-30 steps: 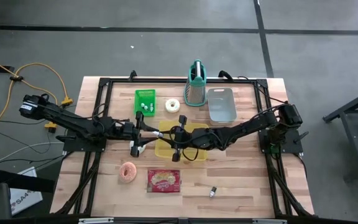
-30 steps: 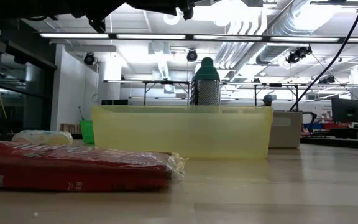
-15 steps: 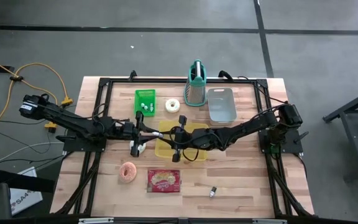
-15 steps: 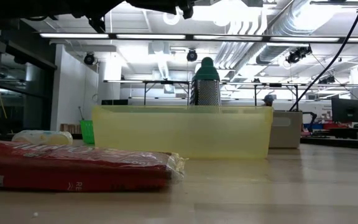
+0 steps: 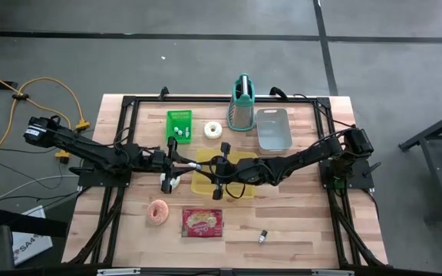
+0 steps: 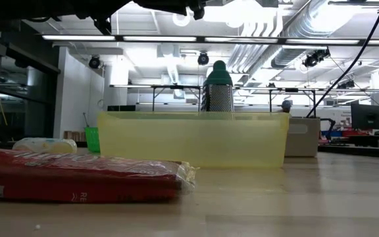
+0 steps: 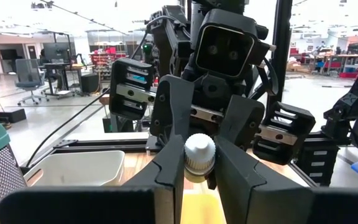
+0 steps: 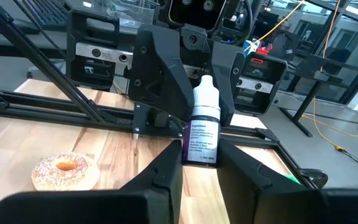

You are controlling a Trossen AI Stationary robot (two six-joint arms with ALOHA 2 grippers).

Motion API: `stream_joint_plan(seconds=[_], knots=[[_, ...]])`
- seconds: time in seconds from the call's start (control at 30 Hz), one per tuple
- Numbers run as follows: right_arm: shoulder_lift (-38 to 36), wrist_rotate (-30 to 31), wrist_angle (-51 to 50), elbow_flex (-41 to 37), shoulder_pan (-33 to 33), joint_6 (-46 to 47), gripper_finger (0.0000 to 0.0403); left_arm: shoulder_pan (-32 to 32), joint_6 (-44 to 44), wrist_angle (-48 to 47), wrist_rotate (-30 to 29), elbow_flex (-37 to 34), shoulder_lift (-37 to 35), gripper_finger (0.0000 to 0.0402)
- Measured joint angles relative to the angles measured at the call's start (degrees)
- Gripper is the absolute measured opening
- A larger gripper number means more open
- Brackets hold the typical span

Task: Pick & Place Food Item
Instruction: Put the purple food coloring bottle into the green bin

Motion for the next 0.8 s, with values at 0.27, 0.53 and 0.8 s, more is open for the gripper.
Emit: stream_joint_plan(seconds=[0.27, 0.53, 0.8], knots=[[0.02, -0.01, 0.00, 0.02, -0.02, -0.05, 0.0126, -0.02, 0.00, -0.04, 0.15, 0.00, 0.00, 0.0061], [0.02, -0.02, -0.43, 0.02, -0.02, -0.04, 0.0165, -0.01, 0.00, -0.03, 0.13, 0.00, 0.00, 0.0061], [0.02, 4.29, -7.14, 0.02, -0.02, 2.39, 0.0192, -0.02, -0.35, -0.13, -2.28, 0.00, 0.00, 0.0061]])
